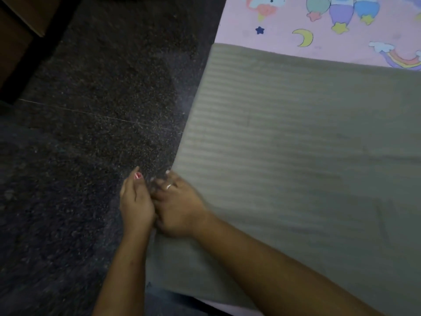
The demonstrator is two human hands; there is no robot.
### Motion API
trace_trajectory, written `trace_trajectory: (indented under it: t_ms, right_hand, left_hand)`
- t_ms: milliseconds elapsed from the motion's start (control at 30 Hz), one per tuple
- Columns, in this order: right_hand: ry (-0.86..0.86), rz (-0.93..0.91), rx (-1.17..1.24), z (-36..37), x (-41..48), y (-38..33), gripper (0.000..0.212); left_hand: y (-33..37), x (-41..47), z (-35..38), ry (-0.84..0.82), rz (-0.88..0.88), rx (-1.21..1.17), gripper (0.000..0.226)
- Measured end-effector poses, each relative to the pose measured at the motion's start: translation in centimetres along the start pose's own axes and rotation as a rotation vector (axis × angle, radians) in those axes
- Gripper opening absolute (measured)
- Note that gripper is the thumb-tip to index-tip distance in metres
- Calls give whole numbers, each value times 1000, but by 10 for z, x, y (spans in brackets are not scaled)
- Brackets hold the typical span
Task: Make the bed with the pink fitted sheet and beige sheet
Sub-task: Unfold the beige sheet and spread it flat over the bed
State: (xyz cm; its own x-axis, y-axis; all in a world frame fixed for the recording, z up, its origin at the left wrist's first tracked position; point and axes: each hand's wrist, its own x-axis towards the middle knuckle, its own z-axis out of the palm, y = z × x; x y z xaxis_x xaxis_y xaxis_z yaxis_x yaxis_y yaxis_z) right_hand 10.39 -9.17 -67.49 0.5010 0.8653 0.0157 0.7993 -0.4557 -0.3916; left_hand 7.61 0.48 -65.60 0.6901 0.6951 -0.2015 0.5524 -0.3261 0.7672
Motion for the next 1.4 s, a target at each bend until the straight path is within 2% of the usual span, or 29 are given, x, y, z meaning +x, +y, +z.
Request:
trace_trajectory:
  t_ms: [100,167,233,300,367,433,500,600,700,867,1033,1100,1200,1300,1400]
  right_hand:
    - [22,-185,146,-7,4,4,28]
    - [157,-126,175,-19,8,36,28]
    - [300,65,180,-36,9,93,38]
    - [396,376,157,-58,5,161,49]
    - [375,744,57,-82,-6,224,57]
    - [298,1034,-20,-99,-24,273,62]
    - [214,1179,-56,-111,-39,303,68]
    - [160,1249,-62,-112,-39,320,71]
    - [198,1195,-57,-106,-3,315,71]
    - [235,911,-85,-90,72,275,66]
    - [160,607,-140,-75,80,230,62]
    - [133,494,-146,-67,73,205,61]
    - [79,373,-136,-53,60,161,59]
    - [-7,274,-119,-38,44,109,59]
    - [-83,224,-74,-19,24,51,58]
  left_hand:
    - [13,17,3,-5,4,-82,39]
    - [24,27,11,3,28,-123,38]
    - [37,34,29,10,85,-98,39]
    - [53,38,58,-39,220,22,46]
    - [67,38,89,-137,381,251,58]
    - [70,41,112,-173,473,489,58]
    - [66,46,122,-148,477,587,60]
    - [59,47,125,-109,481,573,61]
    - [56,47,127,-104,487,553,59]
    - [55,45,128,-102,466,525,60]
    - [62,42,122,-140,411,398,60]
    - [68,40,113,-139,311,320,57]
    - [60,39,89,-104,43,210,50]
    - [38,25,54,-93,-172,65,64]
    - [8,1,23,-69,-320,10,68]
